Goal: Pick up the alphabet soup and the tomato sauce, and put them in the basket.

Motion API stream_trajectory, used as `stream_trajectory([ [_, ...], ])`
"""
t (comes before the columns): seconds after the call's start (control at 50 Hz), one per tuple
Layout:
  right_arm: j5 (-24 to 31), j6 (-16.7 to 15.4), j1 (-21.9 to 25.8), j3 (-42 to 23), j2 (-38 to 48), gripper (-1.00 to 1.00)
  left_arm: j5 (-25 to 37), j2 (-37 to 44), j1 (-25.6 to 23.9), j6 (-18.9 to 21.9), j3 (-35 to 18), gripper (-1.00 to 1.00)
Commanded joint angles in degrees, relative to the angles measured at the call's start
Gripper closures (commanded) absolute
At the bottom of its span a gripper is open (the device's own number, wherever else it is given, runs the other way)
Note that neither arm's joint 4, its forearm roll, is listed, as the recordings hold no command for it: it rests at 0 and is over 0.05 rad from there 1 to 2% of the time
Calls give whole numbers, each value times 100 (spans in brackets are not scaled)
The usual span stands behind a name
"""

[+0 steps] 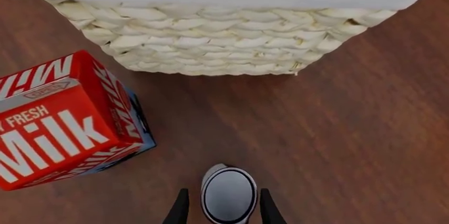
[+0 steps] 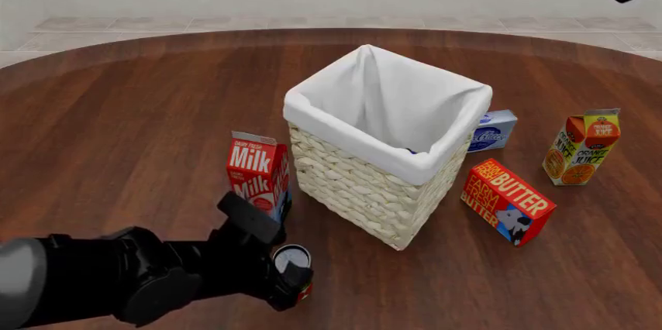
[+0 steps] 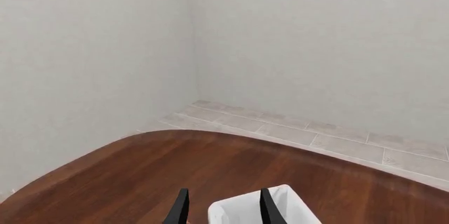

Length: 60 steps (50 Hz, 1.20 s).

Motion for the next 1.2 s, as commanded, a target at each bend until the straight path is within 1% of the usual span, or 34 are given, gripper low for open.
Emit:
stream_trajectory([
  [0.02, 26, -14, 2, -26, -7, -100, -120, 101, -10, -35, 48, -100],
  [0.62, -4, -27, 2, -51, 19, -100, -301, 206, -39, -125, 127, -100],
  [0.64, -4, -22, 3, -52, 18, -100, -292, 199, -36, -129, 123, 100],
  [0.68, -5, -26, 7, -49, 13, -100, -268, 190, 33, -54, 98, 100],
  [0.9, 3, -32, 4, -47, -5, -100, -259, 175, 38, -74, 94, 100],
  [1.2, -25, -20, 18, -74, 22, -100, 7, -126, 30, -33, 48, 100],
])
